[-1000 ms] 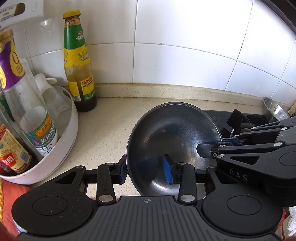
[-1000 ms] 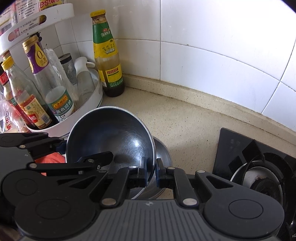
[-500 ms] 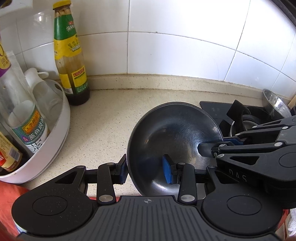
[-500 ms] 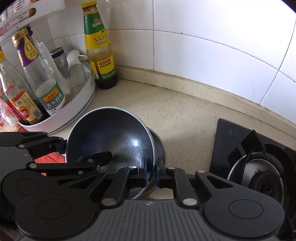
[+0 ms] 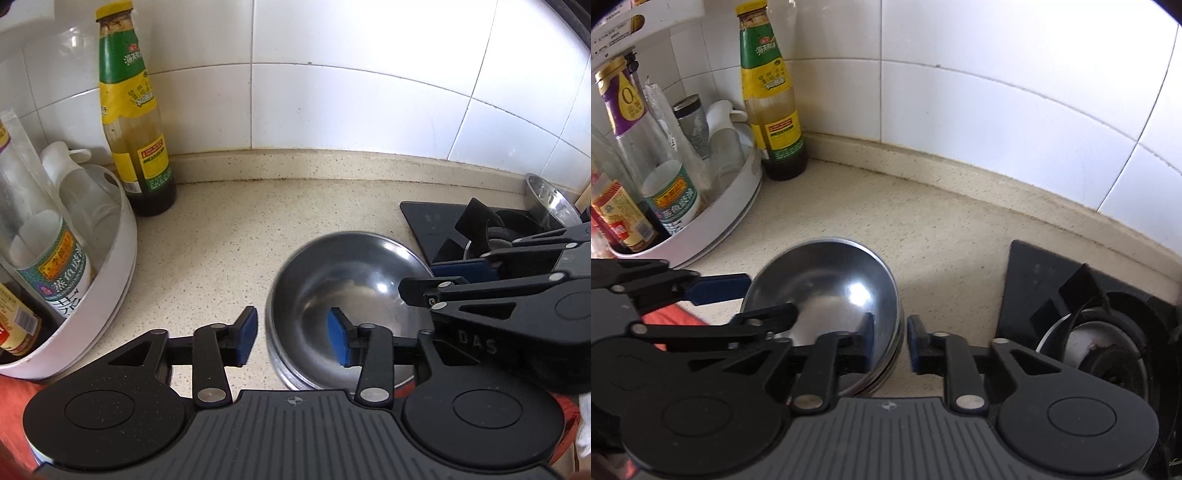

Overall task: Organize plates and bowls
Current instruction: 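Grasp the three-bowl stack rim with the right gripper and lift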

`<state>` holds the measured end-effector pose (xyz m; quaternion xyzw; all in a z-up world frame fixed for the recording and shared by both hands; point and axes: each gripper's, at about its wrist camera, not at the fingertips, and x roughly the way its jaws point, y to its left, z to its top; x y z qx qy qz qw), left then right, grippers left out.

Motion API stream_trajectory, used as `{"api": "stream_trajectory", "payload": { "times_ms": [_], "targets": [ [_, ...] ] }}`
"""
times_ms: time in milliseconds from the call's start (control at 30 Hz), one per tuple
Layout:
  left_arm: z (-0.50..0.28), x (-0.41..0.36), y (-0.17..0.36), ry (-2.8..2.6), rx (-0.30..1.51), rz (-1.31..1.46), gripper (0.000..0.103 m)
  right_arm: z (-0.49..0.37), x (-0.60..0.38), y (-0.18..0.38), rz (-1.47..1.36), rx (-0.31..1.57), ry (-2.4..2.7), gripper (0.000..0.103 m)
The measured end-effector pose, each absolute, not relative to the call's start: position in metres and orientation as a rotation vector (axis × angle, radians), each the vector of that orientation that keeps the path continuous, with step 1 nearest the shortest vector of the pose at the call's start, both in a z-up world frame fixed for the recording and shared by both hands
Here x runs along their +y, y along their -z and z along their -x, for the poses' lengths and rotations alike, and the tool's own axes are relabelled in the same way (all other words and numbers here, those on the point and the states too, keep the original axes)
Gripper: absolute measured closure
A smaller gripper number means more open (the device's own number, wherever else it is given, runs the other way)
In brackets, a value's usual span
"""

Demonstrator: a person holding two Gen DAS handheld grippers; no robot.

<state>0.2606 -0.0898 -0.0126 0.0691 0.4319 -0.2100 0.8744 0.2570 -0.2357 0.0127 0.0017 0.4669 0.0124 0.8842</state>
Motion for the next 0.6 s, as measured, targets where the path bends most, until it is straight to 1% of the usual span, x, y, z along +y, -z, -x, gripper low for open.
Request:
{"api": "stream_trajectory", "payload": {
  "times_ms": [67, 133, 300, 333, 367, 433, 467, 600],
  "targets": [
    [-0.259, -0.085, 0.011, 0.450, 0.892, -0.141, 0.040, -0.257, -0.239, -0.013, -0.010, 0.970, -0.024, 0.072],
    [-0.255, -0.079, 0.010, 0.472, 0.869, -0.151, 0.035, -0.257, -0.241, -0.013, -0.006, 0.967, -0.019, 0.068],
    [-0.248, -0.062, 0.008, 0.509, 0.855, -0.170, 0.035, -0.259, -0.240, -0.011, 0.005, 0.970, -0.016, 0.068],
    [-0.247, -0.058, 0.008, 0.521, 0.856, -0.166, 0.033, -0.260, -0.240, -0.011, 0.004, 0.971, -0.017, 0.067],
    [-0.247, -0.055, 0.008, 0.537, 0.857, -0.166, 0.029, -0.260, -0.240, -0.011, 0.002, 0.971, -0.018, 0.066],
    [-0.244, -0.050, 0.010, 0.579, 0.850, -0.183, 0.024, -0.262, -0.240, -0.011, -0.006, 0.969, -0.023, 0.061],
    [-0.243, -0.047, 0.011, 0.587, 0.844, -0.193, 0.022, -0.262, -0.240, -0.011, -0.015, 0.966, -0.029, 0.060],
    [-0.245, -0.039, 0.019, 0.641, 0.837, -0.197, 0.020, -0.264, -0.244, -0.008, -0.069, 0.978, -0.057, 0.053]
  ]
}}
